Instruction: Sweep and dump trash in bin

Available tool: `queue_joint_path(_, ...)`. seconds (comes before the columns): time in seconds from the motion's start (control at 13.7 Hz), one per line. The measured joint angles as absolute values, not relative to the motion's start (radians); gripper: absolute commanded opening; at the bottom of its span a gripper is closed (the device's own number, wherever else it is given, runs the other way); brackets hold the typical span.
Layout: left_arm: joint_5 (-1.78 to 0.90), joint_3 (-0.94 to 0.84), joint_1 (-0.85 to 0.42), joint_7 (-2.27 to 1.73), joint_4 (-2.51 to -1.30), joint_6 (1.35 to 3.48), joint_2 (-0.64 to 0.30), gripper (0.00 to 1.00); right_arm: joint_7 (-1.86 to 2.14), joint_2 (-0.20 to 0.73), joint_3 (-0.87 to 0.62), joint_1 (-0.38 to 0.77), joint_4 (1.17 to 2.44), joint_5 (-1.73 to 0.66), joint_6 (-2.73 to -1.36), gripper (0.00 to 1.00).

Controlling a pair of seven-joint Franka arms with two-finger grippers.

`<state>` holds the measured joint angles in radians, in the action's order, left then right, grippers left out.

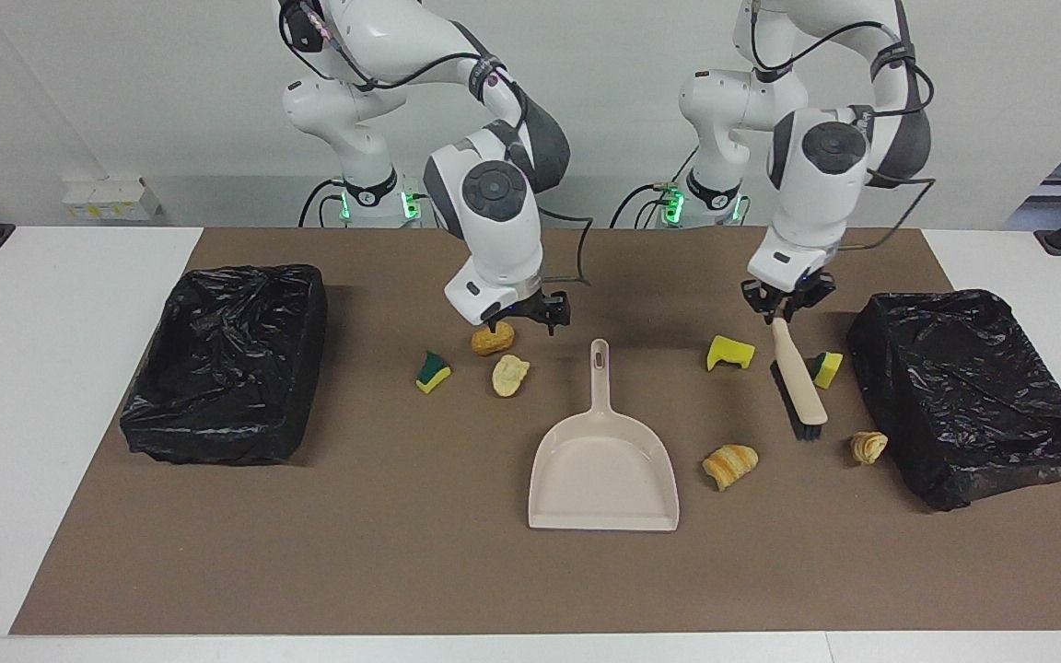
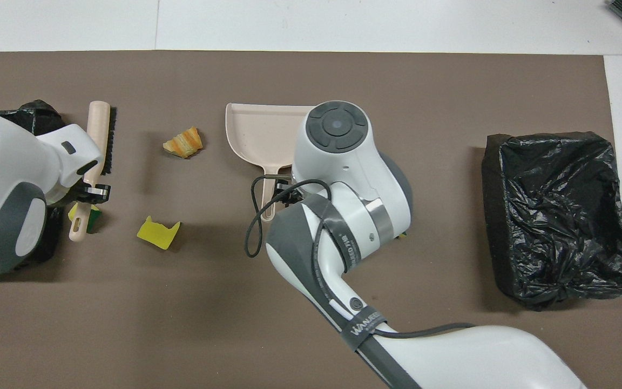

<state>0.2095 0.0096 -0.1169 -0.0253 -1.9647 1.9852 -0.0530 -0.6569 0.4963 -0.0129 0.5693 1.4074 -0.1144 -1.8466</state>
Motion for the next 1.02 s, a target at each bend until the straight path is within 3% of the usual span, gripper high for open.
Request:
queue_joint_path(0.22,0.299,0.009,-0.033,0.083,-1.915,1.985,-0.111,0.0,-0.662,0.599,-0.007,0.608,1.302,-0.098,-1.937,1.0)
queue_joint_path(0.51,0.327,0.009,0.051,0.205,-1.902,1.961,-0.122,0.0,-0.662,0.679,-0.007,0.643,1.264,-0.047,-2.029,0.95)
queue_joint_path(0.73,0.327,0.008,0.067,0.209,-1.928,1.946,-0.122,0.0,-0.662,0.698,-0.006,0.678,1.26,-0.01,-2.005,0.81)
queue_joint_path(0.88,0.327,0.007,0.07,0.2,-1.955,1.945,-0.118,0.0,-0.662,0.698,-0.005,0.679,1.252,-0.005,-1.977,0.63)
queue_joint_path(1.02,0.327,-0.002,0.07,0.183,-1.993,1.945,-0.104,0.0,-0.662,0.698,-0.003,0.678,1.246,0.008,-1.968,0.6)
